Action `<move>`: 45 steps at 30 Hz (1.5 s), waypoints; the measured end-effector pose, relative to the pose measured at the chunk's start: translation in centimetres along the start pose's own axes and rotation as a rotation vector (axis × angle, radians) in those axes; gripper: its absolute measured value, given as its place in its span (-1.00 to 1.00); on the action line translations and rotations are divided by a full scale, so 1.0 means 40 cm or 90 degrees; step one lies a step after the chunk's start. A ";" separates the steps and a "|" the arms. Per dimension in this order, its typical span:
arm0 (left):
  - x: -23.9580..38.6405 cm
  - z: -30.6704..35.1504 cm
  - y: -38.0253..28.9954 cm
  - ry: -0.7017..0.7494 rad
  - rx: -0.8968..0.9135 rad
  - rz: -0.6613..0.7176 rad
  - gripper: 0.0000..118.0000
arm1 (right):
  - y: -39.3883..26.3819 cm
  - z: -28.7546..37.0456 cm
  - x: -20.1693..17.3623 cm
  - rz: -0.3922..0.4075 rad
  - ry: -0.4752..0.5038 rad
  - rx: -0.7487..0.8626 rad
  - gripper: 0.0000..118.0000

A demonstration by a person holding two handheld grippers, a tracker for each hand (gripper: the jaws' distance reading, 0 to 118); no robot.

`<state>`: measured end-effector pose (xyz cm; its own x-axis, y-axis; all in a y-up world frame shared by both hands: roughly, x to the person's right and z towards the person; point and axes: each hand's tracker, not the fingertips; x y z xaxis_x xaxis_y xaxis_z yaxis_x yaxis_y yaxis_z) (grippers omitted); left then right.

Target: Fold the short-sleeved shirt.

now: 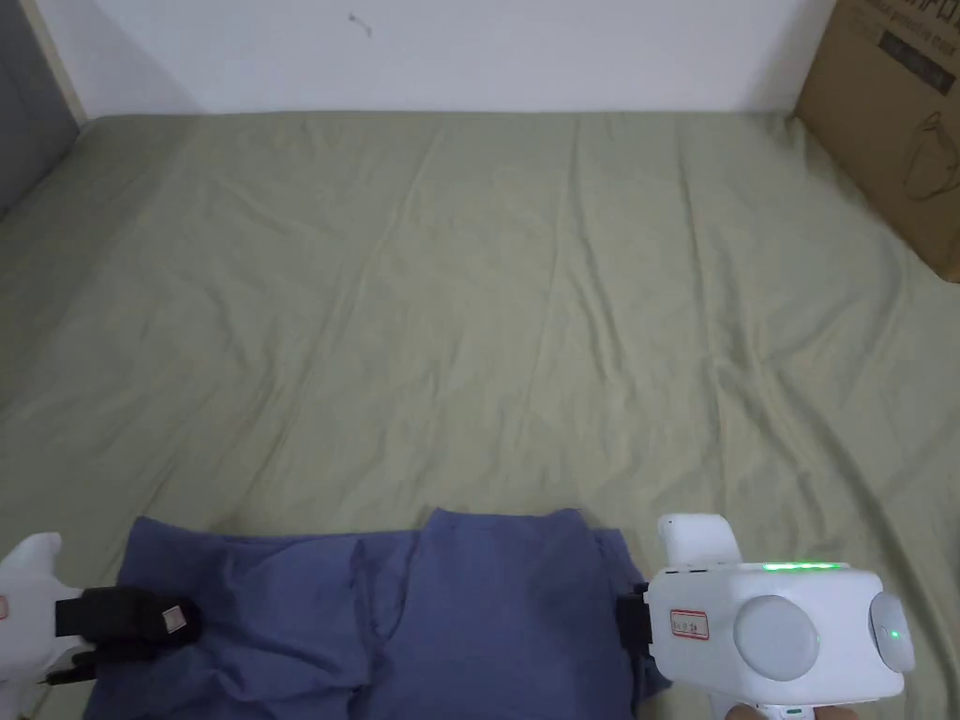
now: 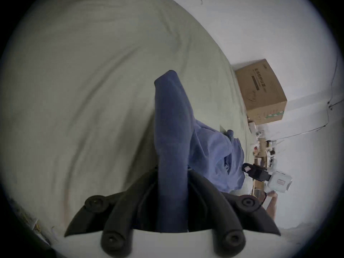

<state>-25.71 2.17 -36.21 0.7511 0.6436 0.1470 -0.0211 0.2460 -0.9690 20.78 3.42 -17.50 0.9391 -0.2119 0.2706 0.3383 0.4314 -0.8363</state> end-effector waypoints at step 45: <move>0.568 -0.370 -0.172 0.062 -0.121 -0.210 -0.93 | -0.075 0.058 0.191 -0.114 0.017 0.030 -1.00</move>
<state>1.28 4.35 -29.13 0.7566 0.4785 0.4456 0.3472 0.2833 -0.8940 27.09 2.55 -11.80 0.8616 -0.3118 0.4006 0.5036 0.4256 -0.7518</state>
